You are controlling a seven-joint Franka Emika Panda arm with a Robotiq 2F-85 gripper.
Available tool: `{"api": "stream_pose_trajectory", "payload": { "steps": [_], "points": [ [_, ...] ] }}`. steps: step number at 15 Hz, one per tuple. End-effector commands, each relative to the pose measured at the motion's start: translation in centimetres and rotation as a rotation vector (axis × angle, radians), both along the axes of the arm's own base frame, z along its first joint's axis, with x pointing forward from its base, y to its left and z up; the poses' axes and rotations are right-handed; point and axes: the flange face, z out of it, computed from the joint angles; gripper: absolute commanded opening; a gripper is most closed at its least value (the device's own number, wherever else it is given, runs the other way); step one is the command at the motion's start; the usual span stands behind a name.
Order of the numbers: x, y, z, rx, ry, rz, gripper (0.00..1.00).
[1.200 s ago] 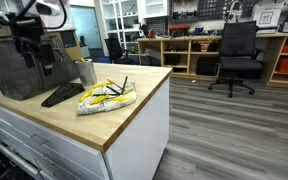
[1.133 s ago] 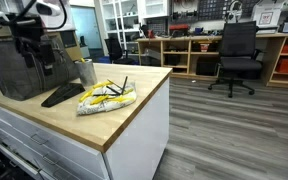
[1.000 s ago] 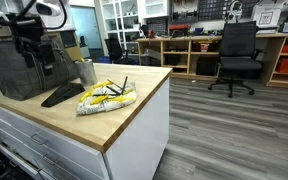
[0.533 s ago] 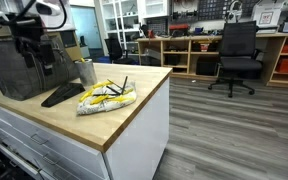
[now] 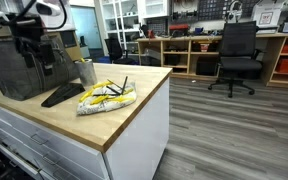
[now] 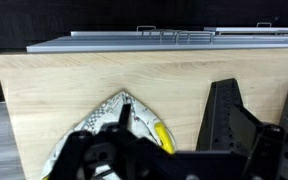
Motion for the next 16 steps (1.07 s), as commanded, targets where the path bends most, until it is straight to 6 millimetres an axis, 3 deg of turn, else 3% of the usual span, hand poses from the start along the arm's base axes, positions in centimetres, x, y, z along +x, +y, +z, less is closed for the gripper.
{"api": "stream_pose_trajectory", "payload": {
  "steps": [1,7,9,16],
  "points": [
    [0.0,0.0,0.0,0.0,0.001,0.0,1.0],
    [0.0,0.0,0.0,0.0,0.001,0.0,1.0],
    [1.2,0.1,0.6,-0.016,0.007,0.004,1.0],
    [8.9,-0.2,3.7,-0.081,-0.003,0.075,1.0]
  ]
}}
